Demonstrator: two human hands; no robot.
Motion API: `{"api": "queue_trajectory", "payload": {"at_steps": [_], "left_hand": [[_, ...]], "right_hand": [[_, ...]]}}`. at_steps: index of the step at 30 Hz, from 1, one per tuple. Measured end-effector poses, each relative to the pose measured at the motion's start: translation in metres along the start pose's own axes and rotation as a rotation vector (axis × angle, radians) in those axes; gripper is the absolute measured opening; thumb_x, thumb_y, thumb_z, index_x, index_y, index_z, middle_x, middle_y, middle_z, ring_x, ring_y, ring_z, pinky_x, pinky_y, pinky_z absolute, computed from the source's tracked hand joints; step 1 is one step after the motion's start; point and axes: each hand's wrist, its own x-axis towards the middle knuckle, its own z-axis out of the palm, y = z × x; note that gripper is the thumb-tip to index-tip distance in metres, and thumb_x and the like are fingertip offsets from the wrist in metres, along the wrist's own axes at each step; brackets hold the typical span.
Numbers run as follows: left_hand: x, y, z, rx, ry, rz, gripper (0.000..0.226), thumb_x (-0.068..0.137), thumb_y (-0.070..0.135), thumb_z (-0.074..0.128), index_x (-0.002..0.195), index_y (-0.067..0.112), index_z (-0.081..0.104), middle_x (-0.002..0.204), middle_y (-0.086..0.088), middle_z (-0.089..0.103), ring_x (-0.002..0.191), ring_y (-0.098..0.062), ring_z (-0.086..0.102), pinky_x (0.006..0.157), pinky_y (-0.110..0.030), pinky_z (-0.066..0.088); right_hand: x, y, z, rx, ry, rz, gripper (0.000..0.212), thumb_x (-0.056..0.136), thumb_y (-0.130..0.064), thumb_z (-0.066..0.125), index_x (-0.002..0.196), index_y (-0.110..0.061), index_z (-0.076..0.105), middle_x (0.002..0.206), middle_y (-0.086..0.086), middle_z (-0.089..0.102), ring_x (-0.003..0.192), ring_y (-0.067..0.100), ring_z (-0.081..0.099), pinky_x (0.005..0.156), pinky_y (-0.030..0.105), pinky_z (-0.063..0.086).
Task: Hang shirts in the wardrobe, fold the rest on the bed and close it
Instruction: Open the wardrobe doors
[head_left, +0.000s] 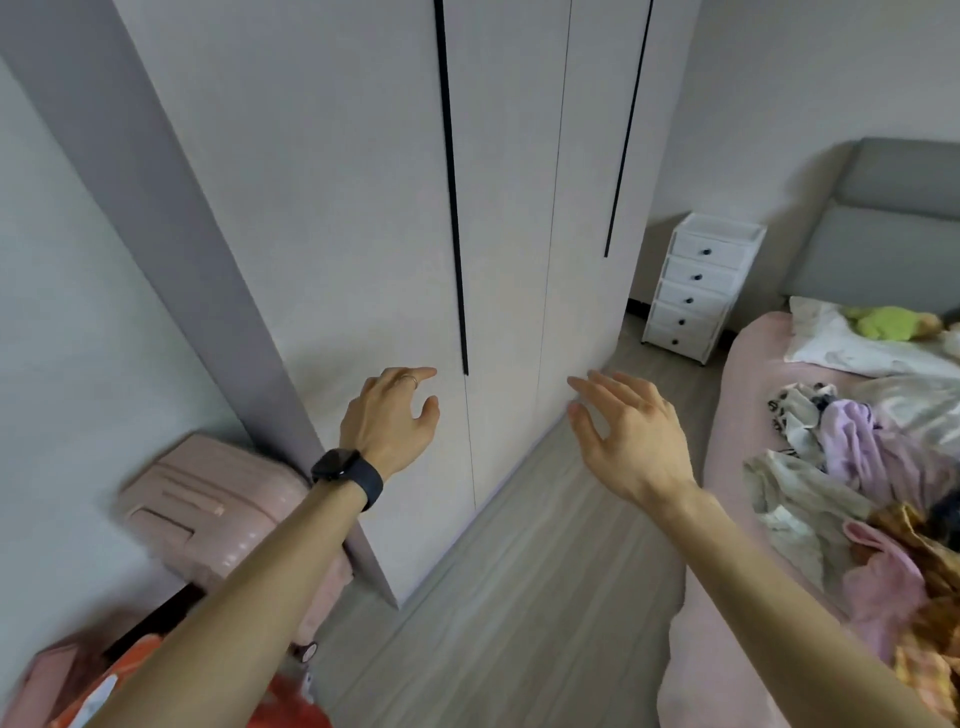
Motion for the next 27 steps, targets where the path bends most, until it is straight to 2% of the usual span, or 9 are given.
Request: {"api": "queue_trajectory", "payload": {"at_steps": [6,12,14,17,21,27], "left_hand": [[0.103,-0.005,0.025,0.046,0.044,-0.087,0.04,0.096,0.036,0.052,0.136,0.034,0.055,0.136,0.006,0.056,0.122,-0.021,0.052,0.089,-0.038,0.051],[0.197,-0.013,0.062,-0.025,0.172,-0.169,0.038,0.095,0.032,0.055,0.133,0.029,0.058,0.135,0.005,0.057,0.124,-0.023,0.051,0.088,-0.042,0.053],[0.221,-0.014,0.076,-0.029,0.217,-0.161,0.035,0.095,0.03,0.058,0.129,0.026,0.061,0.131,0.002,0.059,0.119,-0.025,0.055,0.082,-0.039,0.053],[0.261,-0.013,0.091,-0.014,0.334,-0.207,0.028,0.093,0.029,0.063,0.12,0.021,0.066,0.119,0.003,0.064,0.104,-0.022,0.062,0.072,-0.027,0.046],[0.302,0.002,0.1,-0.001,0.396,-0.297,0.027,0.093,0.035,0.062,0.119,0.026,0.064,0.111,0.009,0.069,0.095,-0.014,0.065,0.071,-0.023,0.042],[0.344,0.018,0.108,0.029,0.396,-0.377,0.026,0.096,0.047,0.056,0.106,0.025,0.066,0.099,0.009,0.072,0.085,-0.017,0.068,0.071,-0.029,0.053]], "right_hand": [[0.126,0.036,0.034,0.058,-0.015,-0.039,0.039,0.101,-0.043,0.048,0.137,-0.032,0.06,0.146,-0.006,0.055,0.14,0.023,0.04,0.109,0.047,0.038],[0.249,0.064,0.087,0.097,-0.03,-0.154,0.039,0.101,-0.042,0.05,0.137,-0.029,0.061,0.144,-0.003,0.057,0.141,0.024,0.04,0.11,0.046,0.038],[0.283,0.067,0.104,0.118,-0.029,-0.183,0.04,0.101,-0.041,0.051,0.138,-0.028,0.061,0.146,-0.002,0.056,0.141,0.025,0.039,0.111,0.046,0.038],[0.338,0.069,0.13,0.158,-0.033,-0.246,0.042,0.101,-0.039,0.054,0.14,-0.025,0.058,0.15,0.002,0.051,0.143,0.026,0.037,0.111,0.048,0.038],[0.405,0.067,0.157,0.179,0.011,-0.369,0.047,0.1,-0.038,0.056,0.144,-0.022,0.054,0.157,0.007,0.041,0.143,0.031,0.035,0.107,0.052,0.042],[0.481,0.055,0.194,0.192,0.178,-0.604,0.063,0.099,-0.044,0.054,0.155,-0.023,0.036,0.165,0.018,0.018,0.151,0.036,0.021,0.116,0.053,0.03]]}}
